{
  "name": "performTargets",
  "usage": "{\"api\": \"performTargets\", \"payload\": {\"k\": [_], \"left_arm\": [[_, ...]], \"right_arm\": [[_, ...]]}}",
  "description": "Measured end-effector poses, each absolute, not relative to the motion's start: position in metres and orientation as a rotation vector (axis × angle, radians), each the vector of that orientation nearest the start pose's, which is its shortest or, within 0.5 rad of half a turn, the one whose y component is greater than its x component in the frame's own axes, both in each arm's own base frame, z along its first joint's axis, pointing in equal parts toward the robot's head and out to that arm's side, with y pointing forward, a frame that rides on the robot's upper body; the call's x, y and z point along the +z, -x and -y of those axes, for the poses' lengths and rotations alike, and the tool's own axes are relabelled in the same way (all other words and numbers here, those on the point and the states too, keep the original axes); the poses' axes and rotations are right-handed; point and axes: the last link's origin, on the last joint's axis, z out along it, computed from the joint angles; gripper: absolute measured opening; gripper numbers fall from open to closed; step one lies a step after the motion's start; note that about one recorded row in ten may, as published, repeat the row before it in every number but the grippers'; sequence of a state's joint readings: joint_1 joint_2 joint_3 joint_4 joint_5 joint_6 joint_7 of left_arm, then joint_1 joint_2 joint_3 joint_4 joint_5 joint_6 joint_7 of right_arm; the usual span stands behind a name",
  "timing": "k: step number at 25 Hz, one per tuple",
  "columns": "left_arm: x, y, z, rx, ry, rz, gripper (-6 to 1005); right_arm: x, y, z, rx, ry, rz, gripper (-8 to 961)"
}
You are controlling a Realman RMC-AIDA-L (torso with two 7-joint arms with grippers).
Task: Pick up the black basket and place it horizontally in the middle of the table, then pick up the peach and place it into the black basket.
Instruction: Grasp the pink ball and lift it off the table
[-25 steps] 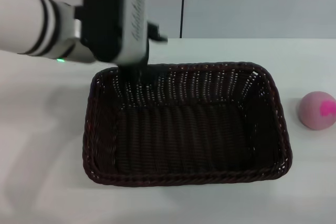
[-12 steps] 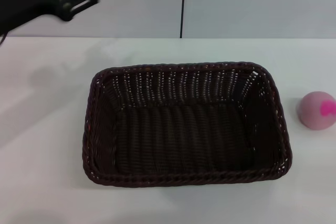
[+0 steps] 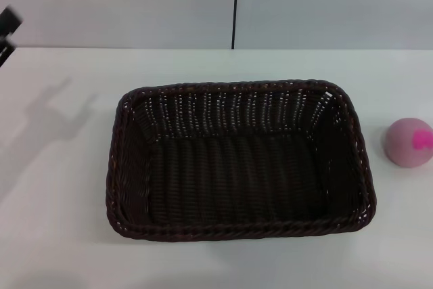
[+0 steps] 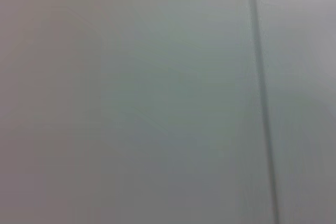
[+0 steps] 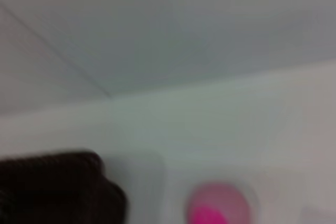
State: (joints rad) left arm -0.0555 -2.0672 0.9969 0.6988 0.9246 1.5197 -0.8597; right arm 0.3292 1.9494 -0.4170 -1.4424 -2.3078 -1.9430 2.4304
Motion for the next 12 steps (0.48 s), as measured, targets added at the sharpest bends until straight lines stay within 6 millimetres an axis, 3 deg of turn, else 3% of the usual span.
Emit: {"api": "performTargets", "payload": {"k": [3, 12], "left_arm": [[0.073, 0.333, -0.243, -1.042, 1.823, 0.366, 635], [0.063, 0.341, -0.236, -1.000, 1.813, 0.377, 636]], "right_arm": [[0.174, -0.304, -0.281, 0.051, 2.064, -1.645, 636], [0.122, -0.305, -0.319, -0.005, 2.086, -1.669, 636]]}}
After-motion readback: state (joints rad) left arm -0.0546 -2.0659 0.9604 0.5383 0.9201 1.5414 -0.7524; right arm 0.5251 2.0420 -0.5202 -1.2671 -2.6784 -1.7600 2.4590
